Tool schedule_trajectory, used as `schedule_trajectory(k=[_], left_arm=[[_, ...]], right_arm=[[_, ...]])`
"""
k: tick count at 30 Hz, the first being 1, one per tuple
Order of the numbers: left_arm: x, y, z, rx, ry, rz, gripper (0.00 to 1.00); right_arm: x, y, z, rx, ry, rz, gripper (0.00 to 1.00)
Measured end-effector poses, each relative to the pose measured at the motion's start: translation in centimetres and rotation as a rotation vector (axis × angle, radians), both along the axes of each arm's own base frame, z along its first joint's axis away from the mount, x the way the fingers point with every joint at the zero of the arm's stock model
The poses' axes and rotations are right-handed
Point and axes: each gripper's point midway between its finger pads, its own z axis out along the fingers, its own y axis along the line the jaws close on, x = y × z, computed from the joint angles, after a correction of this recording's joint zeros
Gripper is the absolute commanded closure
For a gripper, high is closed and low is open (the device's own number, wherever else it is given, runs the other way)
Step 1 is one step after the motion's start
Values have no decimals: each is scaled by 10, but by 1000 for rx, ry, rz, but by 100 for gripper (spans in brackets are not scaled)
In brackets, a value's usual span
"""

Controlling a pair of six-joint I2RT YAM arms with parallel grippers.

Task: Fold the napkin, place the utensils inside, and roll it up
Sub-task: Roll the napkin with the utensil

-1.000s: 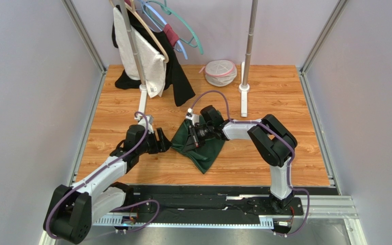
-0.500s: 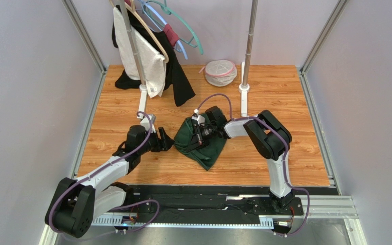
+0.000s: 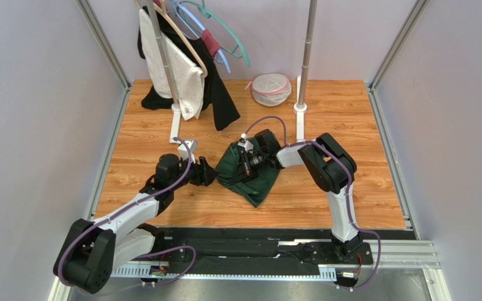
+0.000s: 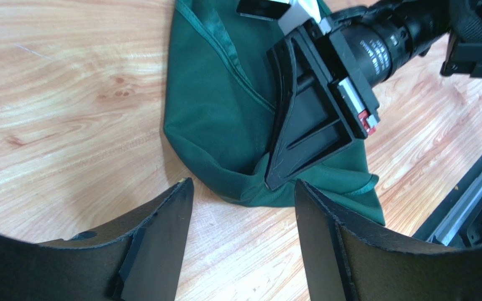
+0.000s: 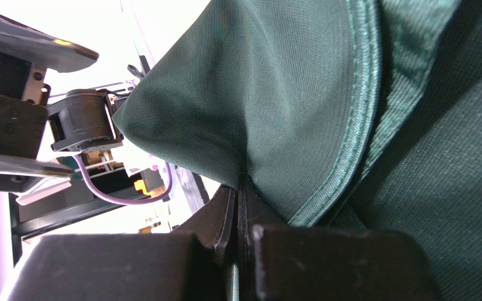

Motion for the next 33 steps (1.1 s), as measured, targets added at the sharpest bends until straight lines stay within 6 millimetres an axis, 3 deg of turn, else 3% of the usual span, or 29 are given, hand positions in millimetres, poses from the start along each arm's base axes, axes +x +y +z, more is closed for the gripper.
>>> schedule_trajectory(k=[10, 23, 25, 33], left_arm=[[-6, -8, -28, 41, 89, -39, 44], [7, -14, -39, 39, 155, 6, 71], [10, -17, -41, 22, 174, 16, 79], [16, -22, -59, -51, 306, 108, 86]], right_arm=[[1, 0, 0, 7, 18, -2, 100], [2, 0, -1, 10, 19, -2, 100], [2, 0, -1, 10, 18, -2, 100], [2, 1, -1, 11, 17, -2, 100]])
